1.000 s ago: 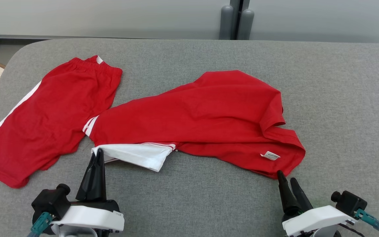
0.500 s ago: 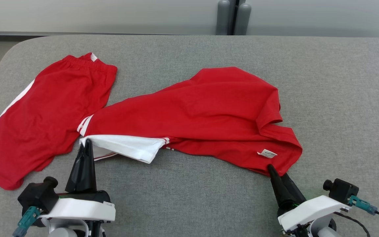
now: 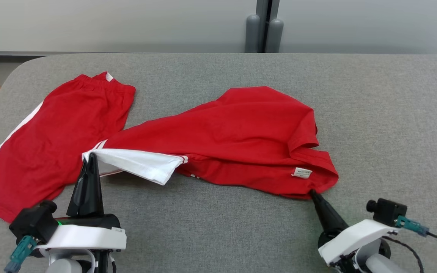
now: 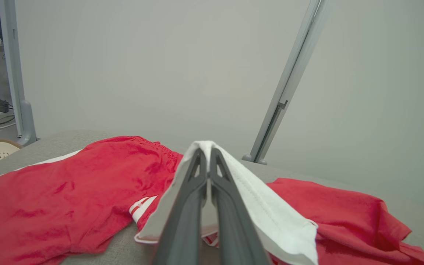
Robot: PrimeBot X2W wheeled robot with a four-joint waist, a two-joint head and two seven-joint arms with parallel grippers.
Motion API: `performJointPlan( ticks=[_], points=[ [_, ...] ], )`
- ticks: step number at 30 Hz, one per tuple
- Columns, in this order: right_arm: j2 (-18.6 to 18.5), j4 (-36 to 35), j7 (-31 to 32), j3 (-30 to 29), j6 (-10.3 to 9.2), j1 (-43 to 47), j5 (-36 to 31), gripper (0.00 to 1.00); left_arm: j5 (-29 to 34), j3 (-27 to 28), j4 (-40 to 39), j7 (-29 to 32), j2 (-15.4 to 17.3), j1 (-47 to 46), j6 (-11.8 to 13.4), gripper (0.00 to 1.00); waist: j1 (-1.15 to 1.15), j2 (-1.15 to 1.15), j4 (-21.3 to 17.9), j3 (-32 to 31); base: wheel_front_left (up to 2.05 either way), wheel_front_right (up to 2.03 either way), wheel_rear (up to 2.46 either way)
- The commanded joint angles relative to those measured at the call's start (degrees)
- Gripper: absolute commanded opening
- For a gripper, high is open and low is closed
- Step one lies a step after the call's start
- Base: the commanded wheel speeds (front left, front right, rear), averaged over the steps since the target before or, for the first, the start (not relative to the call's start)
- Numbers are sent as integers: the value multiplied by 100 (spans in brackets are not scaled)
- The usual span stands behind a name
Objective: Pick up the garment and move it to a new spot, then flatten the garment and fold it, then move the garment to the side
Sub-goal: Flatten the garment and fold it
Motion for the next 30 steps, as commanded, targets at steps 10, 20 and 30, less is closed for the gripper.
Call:
performJointPlan(
  ticks=[10, 20, 30],
  points=[
    [-736, -1554, -4, -1598, 17, -212, -924, 0, -690, 59, -476, 213, 345, -831, -330, 0, 0, 0, -190, -93, 0, 0, 0],
    [-2302, -2423, 222, -1740, 16, -1972, -1254, 0, -1858, 88, -1416, 1935, 1470, -3425, -396, 0, 0, 0, -620, 180, 0, 0, 0],
    [-2263, -1176, 848, -984, 9, -4701, -2002, 0, -1448, -841, 39, 2607, 2145, -6473, -408, 0, 0, 0, -958, 1266, 0, 0, 0]
  ],
)
